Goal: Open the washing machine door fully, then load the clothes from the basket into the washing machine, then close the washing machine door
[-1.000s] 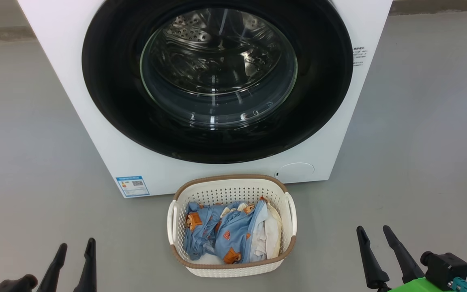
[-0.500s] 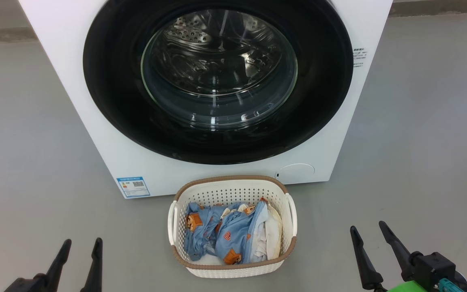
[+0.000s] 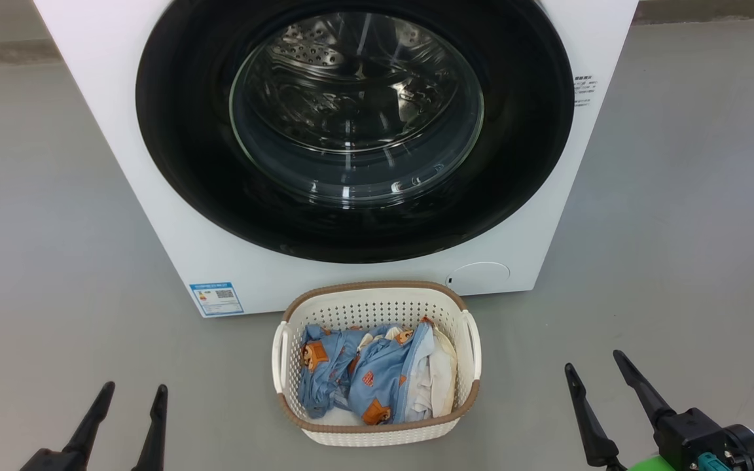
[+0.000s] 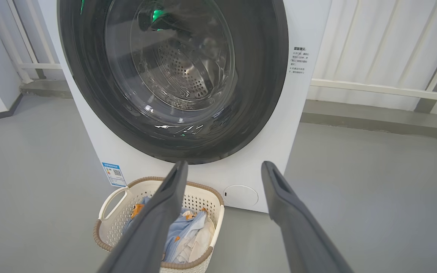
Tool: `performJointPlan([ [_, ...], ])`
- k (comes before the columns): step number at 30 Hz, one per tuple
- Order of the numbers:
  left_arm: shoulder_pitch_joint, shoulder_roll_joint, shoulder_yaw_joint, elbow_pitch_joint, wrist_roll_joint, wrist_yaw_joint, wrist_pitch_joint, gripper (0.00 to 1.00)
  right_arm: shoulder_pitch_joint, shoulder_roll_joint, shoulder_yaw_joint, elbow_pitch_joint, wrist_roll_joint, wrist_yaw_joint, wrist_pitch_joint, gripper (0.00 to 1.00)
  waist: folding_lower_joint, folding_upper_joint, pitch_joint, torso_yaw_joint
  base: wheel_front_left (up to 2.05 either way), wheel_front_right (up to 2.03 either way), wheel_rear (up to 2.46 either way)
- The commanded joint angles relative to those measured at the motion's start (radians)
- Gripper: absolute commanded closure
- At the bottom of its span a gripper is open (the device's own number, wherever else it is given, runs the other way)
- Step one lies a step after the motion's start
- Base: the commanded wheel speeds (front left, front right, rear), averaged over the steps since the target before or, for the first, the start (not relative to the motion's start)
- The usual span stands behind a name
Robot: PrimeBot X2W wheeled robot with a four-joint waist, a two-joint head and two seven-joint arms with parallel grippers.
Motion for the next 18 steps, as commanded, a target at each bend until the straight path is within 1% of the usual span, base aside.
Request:
performJointPlan([
  [1,-0.015,0.028,0.035,-0.026,0.01,-0.003,-0.012,0.0,-0.008,-0.012,0.019,-0.026,-0.005,-0.001,-0.012,0.0,-0.0001,0.0,0.0,0.0,0.0,0.0,0.0],
  [6,-0.015,0.029,0.042,-0.012,0.0,-0.003,-0.012,0.0,-0.007,-0.012,0.001,-0.018,-0.002,-0.001,-0.012,0.0,-0.0001,0.0,-0.001,-0.002,0.0,0.0,0.0],
  [18,-0.017,0.032,0.046,0.003,0.0,-0.003,-0.012,0.0,-0.003,-0.012,-0.003,-0.019,0.011,-0.001,-0.012,0.0,-0.0001,0.0,-0.001,-0.006,0.04,0.04,-0.09],
])
